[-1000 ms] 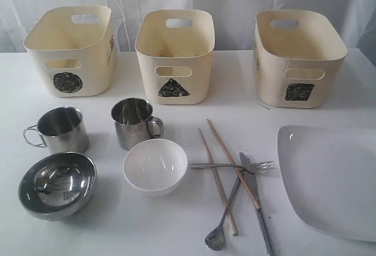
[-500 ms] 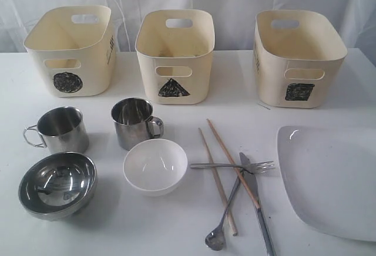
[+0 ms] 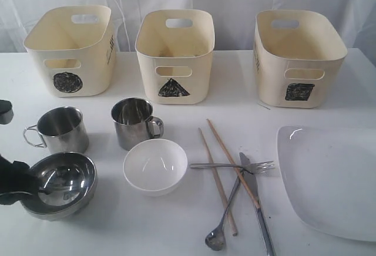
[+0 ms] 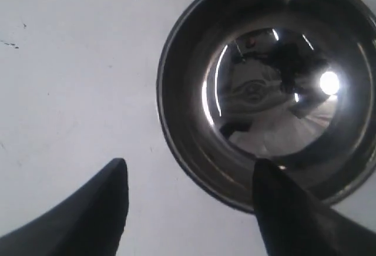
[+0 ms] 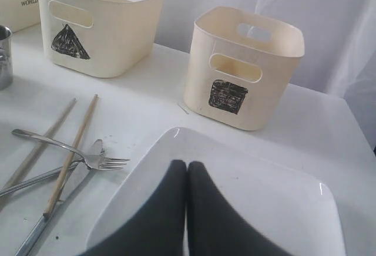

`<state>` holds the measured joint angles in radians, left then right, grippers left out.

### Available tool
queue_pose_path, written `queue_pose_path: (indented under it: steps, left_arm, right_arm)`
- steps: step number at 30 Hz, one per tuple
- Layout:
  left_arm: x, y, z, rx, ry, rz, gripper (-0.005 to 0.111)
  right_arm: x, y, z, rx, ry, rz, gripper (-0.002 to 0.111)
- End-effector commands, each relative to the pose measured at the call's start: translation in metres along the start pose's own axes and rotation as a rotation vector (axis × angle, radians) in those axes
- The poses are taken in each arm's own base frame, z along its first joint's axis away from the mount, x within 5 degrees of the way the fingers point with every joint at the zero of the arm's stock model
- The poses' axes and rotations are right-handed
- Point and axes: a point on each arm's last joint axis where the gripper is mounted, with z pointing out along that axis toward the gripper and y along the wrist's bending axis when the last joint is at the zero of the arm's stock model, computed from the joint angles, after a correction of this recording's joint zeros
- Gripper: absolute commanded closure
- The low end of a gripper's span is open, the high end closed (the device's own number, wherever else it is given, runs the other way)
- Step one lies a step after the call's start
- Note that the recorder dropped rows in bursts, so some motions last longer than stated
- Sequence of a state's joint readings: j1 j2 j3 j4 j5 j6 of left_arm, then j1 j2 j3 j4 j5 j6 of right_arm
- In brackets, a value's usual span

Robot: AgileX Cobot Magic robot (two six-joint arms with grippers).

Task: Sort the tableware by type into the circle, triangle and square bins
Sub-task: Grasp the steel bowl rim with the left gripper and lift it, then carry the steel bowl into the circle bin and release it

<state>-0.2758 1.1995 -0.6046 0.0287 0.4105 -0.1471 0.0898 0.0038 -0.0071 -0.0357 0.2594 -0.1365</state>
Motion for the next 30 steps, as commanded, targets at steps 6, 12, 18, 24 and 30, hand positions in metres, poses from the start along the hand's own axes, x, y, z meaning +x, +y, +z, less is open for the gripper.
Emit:
queue_pose_path:
  steps: [6,12,18,24,30]
  left_arm:
    - [-0.014,0.001,0.05,-0.014,0.013,0.011,0.043]
    - [-0.011,0.003,0.073,-0.028,0.072,0.05,0.089]
    - [-0.012,0.002,0.026,-0.035,0.131,0.083,0.106]
    - [-0.028,-0.001,-0.054,-0.023,-0.076,0.093,0.106]
    - [-0.068,0.004,-0.115,-0.123,-0.406,0.164,0.106]
  right_arm:
    - [0.002,0.001,0.0,-0.004,0.001,0.003,0.108]
    - [0.002,0.001,0.0,-0.004,0.001,0.003,0.108]
    - [0.002,0.001,0.0,-0.004,0.001,0.026,0.108]
    - [0.002,0.0,0.0,-0.003,0.001,0.023,0.108]
    - [0.002,0.0,0.0,-0.003,0.001,0.023,0.108]
